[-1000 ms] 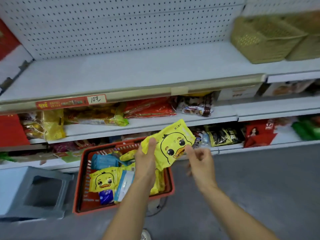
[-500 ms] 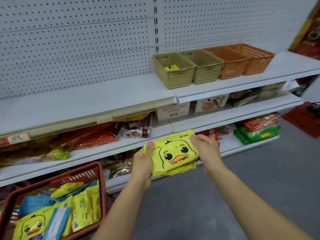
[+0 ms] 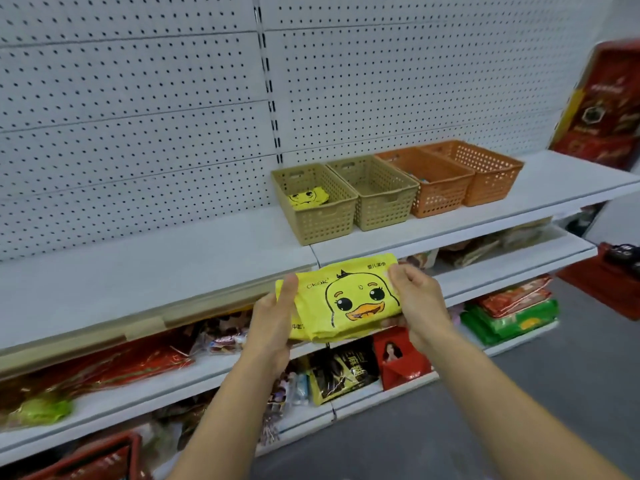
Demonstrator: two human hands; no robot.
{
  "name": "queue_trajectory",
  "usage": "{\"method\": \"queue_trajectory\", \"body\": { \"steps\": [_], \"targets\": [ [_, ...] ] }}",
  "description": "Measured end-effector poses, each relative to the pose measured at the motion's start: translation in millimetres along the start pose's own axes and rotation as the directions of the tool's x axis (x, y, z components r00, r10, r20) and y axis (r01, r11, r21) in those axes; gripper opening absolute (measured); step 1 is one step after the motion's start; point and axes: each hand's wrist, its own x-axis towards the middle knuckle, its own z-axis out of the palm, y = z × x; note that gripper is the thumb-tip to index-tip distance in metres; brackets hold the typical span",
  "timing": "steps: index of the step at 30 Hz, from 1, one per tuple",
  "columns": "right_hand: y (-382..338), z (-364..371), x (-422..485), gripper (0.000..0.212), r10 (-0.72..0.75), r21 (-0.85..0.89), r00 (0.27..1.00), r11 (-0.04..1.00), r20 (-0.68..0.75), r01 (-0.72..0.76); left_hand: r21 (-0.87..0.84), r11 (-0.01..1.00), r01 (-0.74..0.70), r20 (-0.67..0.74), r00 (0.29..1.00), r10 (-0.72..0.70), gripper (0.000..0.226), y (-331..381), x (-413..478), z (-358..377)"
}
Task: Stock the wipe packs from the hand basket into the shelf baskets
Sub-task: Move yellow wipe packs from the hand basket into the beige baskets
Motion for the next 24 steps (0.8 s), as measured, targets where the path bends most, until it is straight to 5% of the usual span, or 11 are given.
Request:
{"method": "queue_trajectory", "body": {
  "steps": [15, 24],
  "targets": [
    [-94, 51, 247, 0.017, -0.036, 0.113, 0.999, 0.993, 0.017, 0.034, 0.054, 0.993, -0.108, -0.179, 0.977, 0.117, 0.028, 82, 172, 13],
    [-90, 128, 334, 0.021, 0.032, -0.34, 0.982, 0.94, 0.187, 0.034, -0.051, 0.993, -0.111, -0.4, 0.913, 0.082, 0.025, 95, 204, -10]
  ]
}}
